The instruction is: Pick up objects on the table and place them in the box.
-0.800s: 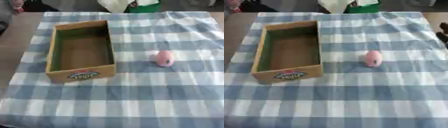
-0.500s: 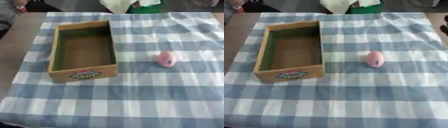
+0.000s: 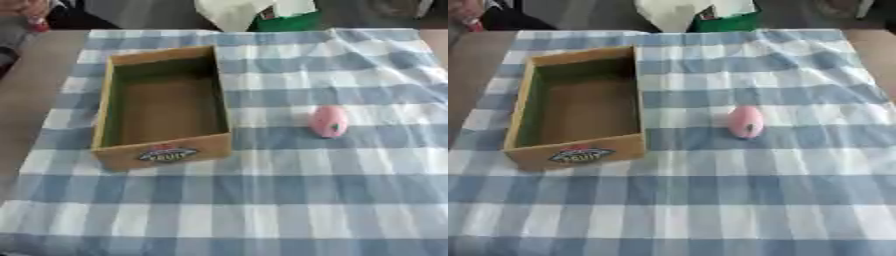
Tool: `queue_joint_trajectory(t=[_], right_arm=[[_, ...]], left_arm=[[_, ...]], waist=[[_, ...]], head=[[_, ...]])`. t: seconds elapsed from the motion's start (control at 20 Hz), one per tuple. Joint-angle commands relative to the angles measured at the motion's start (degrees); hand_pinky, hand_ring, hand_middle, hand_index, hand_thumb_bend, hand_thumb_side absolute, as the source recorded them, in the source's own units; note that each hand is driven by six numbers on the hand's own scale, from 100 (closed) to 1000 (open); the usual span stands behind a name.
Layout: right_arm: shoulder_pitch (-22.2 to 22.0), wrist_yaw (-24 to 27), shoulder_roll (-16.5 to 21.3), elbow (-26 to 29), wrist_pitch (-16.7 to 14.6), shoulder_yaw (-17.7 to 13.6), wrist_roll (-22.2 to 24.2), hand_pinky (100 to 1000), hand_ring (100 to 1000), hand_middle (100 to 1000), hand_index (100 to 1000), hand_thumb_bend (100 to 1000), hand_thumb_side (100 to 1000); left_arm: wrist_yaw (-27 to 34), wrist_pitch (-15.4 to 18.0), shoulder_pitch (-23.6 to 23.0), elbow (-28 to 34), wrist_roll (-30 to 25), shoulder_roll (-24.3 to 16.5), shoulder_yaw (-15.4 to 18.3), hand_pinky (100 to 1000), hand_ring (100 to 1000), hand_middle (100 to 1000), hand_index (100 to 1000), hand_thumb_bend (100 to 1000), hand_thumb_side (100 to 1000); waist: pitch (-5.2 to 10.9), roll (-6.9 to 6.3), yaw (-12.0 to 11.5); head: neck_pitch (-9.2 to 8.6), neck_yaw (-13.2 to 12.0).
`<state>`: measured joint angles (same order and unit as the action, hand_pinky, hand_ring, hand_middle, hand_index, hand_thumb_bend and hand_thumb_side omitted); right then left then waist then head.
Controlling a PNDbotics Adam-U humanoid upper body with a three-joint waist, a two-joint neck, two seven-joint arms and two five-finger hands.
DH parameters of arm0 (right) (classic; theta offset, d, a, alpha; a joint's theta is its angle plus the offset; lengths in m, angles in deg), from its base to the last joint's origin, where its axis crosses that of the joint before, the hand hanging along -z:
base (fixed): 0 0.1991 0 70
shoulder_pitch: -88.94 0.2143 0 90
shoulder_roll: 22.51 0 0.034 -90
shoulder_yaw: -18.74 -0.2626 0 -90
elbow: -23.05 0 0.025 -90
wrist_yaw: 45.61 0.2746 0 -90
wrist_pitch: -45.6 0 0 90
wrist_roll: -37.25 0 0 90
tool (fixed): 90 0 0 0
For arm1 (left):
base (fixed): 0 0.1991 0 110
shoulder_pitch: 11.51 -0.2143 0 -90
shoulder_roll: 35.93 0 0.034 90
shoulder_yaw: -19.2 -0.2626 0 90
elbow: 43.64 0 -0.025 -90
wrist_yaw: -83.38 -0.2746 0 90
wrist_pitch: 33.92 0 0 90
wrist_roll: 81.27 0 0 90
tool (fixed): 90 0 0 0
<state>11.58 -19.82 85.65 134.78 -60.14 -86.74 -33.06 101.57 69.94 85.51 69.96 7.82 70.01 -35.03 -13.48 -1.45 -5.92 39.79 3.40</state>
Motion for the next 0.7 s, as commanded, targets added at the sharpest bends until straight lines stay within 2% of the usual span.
queue_joint_trajectory(t=[0.05,0.2,0.4,0.7], right_arm=[[1.71,-5.29,7.34,-2.19,-3.57,1.31,0.47,942,1000,811,951,472,1000],[2.93,-9.66,11.90,-5.62,-7.08,3.06,0.53,940,1000,838,960,519,1000],[4.70,-12.57,16.81,-10.01,-11.19,5.48,0.82,926,1000,842,964,565,1000],[8.65,-15.65,22.58,-14.61,-17.02,9.22,2.35,907,998,853,957,626,1000]], left_arm=[[-0.30,-0.14,-0.10,0.99,0.02,-1.67,0.07,510,395,579,822,171,572],[-0.47,-0.20,-0.27,0.99,0.13,-1.90,0.10,510,394,579,822,171,572],[-0.62,-0.30,-0.47,0.99,0.07,-1.93,0.04,511,393,578,822,173,571],[-0.65,-0.25,-0.93,0.99,-0.31,-1.82,-0.07,512,391,578,823,178,569]], waist=[[1.06,0.27,0.15],[1.33,0.46,0.28],[1.43,0.64,0.24],[1.20,0.65,-0.15]], head=[[0.67,1.02],[1.60,1.80],[2.91,2.45],[2.57,3.11]])
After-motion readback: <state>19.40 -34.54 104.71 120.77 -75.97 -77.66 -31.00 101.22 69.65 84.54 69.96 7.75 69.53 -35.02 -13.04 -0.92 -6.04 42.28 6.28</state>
